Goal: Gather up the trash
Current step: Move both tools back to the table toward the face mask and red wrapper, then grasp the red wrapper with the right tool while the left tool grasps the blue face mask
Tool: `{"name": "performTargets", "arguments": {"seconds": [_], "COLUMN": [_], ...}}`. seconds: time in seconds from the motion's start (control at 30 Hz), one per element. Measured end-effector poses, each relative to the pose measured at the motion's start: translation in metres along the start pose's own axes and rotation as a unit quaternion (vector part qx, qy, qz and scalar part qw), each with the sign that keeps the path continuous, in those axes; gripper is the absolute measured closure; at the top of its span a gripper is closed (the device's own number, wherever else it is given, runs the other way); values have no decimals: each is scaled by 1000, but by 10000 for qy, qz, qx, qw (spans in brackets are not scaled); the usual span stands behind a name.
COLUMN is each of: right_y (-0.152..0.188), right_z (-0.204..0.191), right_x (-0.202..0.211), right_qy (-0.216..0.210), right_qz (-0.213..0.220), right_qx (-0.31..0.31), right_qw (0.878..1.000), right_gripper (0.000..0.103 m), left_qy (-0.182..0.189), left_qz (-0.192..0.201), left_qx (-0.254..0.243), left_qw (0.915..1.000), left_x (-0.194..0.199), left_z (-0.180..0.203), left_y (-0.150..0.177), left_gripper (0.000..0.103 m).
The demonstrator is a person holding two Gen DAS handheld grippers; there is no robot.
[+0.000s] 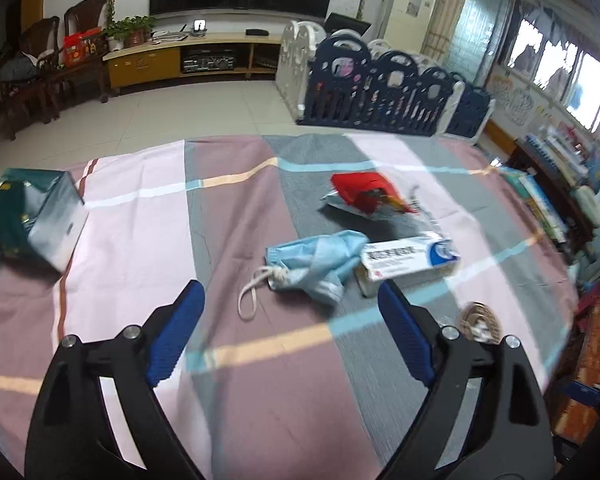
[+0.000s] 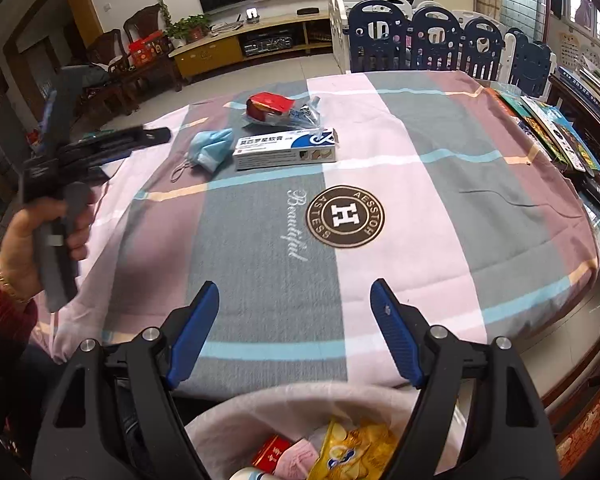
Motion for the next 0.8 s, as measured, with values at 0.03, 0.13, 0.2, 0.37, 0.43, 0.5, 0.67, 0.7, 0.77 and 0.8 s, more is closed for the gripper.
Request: {"name": "performTargets", "arguments": {"seconds": [0.03,0.13,0.2,0.37,0.43,0.5,0.67,0.7,0.77,0.8], "right_y": [-4,-19,-33,-84,-104,-127,-163,-168,-174,-176], "right_z": [1,2,2,-2,-9,-17,-37,-41,-47,-48], "right_x": [-6,-25,-37,-65,-79,-99,-147,-156,-171,-178], "right_qy": [-2,-6,-56,-95,-82,-37,217,300,443,512], "right_qz": [-18,-25,48,467,638,756,870,888,859,817], "right_qx": [25,171,209,419,587,741,1144,1285,1524,1643], "right_qw": [10000,9999,9998,9980,9962,9944,9894,9873,9836,9817], "right_gripper": [26,27,27,27,27,27,29,34,44,50], "left_qy": [-17,70,135,129,88,24,103,99,133,156], "left_qz": [-91,-291,-490,-163,11,170,375,287,119,103], "left_qx": [-31,-129,-252,-205,-154,-8,223,235,296,314], "left_qw": [10000,9995,9984,9996,9998,9999,9990,9993,9994,9993], "left_x": [-13,-47,-57,-11,19,45,79,77,69,68], "left_z": [3,10,9,-15,-28,-41,-70,-74,-78,-79], "left_y": [-1,-2,2,14,24,30,55,58,61,61], "left_gripper": [15,42,87,93,93,93,93,93,93,93]}}
Point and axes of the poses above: each gripper's, at about its wrist camera, not at the fingertips, and x roughly against the way its jaws point, z to its right, y to its underside, the point moved 4 cm from there along -x, roughly the way its jaws point, and after that the axes turned 5 degrees about x, right-handed, at the moved point
